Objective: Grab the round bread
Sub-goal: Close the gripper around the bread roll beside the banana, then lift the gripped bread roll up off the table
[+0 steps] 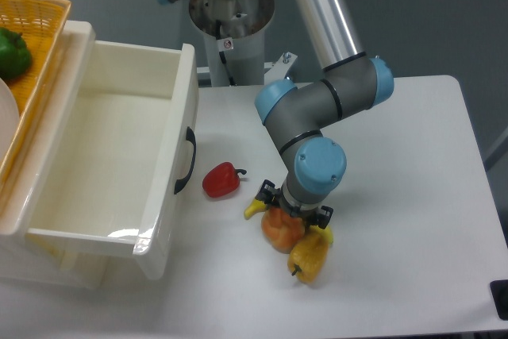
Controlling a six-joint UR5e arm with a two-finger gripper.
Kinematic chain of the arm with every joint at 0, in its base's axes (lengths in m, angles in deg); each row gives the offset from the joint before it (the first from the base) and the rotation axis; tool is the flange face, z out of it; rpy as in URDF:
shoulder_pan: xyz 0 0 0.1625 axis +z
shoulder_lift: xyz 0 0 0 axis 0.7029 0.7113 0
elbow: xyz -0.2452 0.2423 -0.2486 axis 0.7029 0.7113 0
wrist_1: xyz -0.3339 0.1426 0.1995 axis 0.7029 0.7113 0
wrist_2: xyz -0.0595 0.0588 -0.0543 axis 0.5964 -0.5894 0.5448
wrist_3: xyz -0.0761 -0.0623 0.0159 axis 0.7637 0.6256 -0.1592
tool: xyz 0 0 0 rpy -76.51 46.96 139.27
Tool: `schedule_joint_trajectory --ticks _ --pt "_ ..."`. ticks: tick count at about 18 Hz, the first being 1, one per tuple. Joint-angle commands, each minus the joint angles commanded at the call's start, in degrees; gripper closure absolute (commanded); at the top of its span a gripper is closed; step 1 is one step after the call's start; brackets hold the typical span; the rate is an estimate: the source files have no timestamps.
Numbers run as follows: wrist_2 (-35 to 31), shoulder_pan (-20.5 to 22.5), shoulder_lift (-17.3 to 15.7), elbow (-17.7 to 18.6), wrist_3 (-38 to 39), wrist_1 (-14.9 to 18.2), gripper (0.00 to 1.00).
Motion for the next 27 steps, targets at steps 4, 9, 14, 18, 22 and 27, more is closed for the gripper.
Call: schedule_joint_trajectory --ticks 4,9,14,18,22,27 --pt "0.0 0.0 0.0 -0.2 1.1 0.0 0.43" --pt "0.3 0.0 0.0 -0.4 1.2 0.1 0.76" --pt "0.4 0.0 -0.2 -0.4 1.2 0.1 0.88" --pt "0.4 0.0 -0.5 -0.9 1.1 0.2 0.88" --pt "0.4 0.0 -1.3 -1.3 1.1 0.6 0.88" --pt "0.4 0.7 -4.0 -1.5 -0.1 3.0 0.88"
